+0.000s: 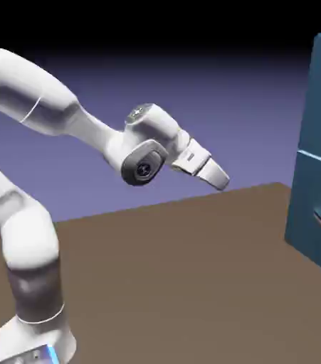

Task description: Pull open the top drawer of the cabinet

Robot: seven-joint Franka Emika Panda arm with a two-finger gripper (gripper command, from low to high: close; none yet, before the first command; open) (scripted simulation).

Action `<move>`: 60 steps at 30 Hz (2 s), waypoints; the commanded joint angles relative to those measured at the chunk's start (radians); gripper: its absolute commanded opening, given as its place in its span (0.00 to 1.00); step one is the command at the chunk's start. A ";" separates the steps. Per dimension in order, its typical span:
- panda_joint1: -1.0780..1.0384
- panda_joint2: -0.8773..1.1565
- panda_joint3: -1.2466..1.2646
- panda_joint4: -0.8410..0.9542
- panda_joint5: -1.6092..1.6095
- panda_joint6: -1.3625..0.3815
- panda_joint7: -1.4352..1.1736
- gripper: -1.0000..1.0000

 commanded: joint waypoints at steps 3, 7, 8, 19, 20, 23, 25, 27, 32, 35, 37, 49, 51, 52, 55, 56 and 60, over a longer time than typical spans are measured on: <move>0.083 -0.025 -0.057 0.056 -0.096 -0.013 -0.131 0.50; 0.193 -0.058 -0.133 0.129 -0.223 -0.031 -0.304 0.50; 0.221 -0.066 -0.152 0.148 -0.255 -0.036 -0.348 0.50; 0.525 -0.157 -0.360 0.351 -0.606 -0.085 -0.826 0.50; 0.552 -0.166 -0.379 0.370 -0.638 -0.090 -0.870 0.50; 0.635 -0.191 -0.436 0.425 -0.734 -0.103 -1.000 0.50; 0.690 -0.207 -0.474 0.462 -0.798 -0.112 -1.087 0.50; 0.746 -0.224 -0.512 0.499 -0.861 -0.121 -1.174 0.50; 0.884 -0.265 -0.607 0.592 -1.021 -0.143 -1.392 0.50; 0.966 -0.290 -0.663 0.647 -1.117 -0.157 -1.522 0.50; 1.022 -0.306 -0.701 0.684 -1.180 -0.166 -1.609 0.50; 1.353 -0.406 -0.929 0.906 -1.563 -0.219 -2.131 0.50; 1.408 -0.422 -0.967 0.943 -1.627 -0.228 -2.218 0.50; 1.436 -0.431 -0.986 0.962 -1.659 -0.233 -2.262 0.50; 1.519 -0.456 -1.042 1.017 -1.755 -0.246 -2.392 0.50; 1.546 -0.464 -1.061 1.036 -1.787 -0.251 -2.435 0.50; 1.657 -0.497 -1.137 1.110 -1.914 -0.269 -2.609 0.50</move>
